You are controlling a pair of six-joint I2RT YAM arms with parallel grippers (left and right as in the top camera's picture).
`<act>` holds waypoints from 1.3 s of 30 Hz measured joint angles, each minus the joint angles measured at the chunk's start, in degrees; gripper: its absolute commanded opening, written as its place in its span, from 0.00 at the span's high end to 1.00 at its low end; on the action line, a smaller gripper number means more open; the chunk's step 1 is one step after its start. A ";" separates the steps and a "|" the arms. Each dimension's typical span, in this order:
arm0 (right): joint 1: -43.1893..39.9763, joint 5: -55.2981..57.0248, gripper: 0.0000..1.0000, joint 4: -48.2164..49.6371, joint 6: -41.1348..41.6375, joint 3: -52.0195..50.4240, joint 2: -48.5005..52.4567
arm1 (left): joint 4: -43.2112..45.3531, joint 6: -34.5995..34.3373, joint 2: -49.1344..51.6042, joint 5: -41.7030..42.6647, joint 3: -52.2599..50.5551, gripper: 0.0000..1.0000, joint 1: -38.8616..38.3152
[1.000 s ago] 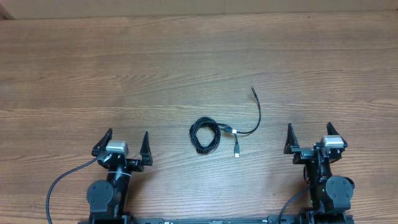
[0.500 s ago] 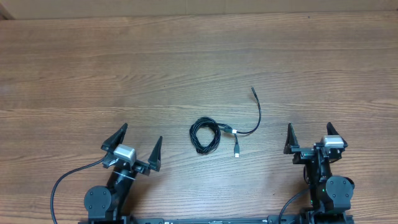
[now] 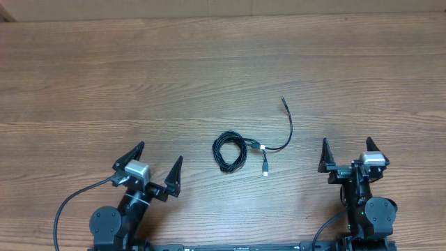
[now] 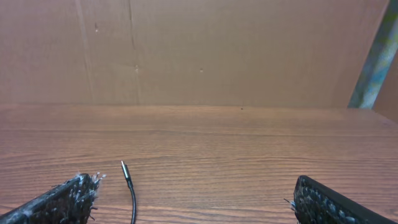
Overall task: Untangle cables
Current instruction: 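Move the left gripper forward and down onto the coiled black cable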
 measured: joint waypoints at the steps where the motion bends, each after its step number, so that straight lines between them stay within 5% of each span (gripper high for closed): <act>1: 0.00 0.00 0.00 0.00 0.00 0.00 0.00 | -0.61 0.02 0.00 -0.07 0.39 0.00 0.00; 15: 0.00 -0.02 0.00 0.00 0.02 0.00 0.00 | -5.99 -2.84 1.90 -1.03 4.07 0.00 0.00; 28: 0.00 0.00 0.00 -0.02 0.00 0.00 0.00 | -18.60 -1.20 24.61 -0.76 24.09 0.00 0.00; 39: 0.00 0.02 0.00 0.00 0.00 0.00 0.00 | -23.41 -1.49 40.48 17.38 34.01 0.00 0.00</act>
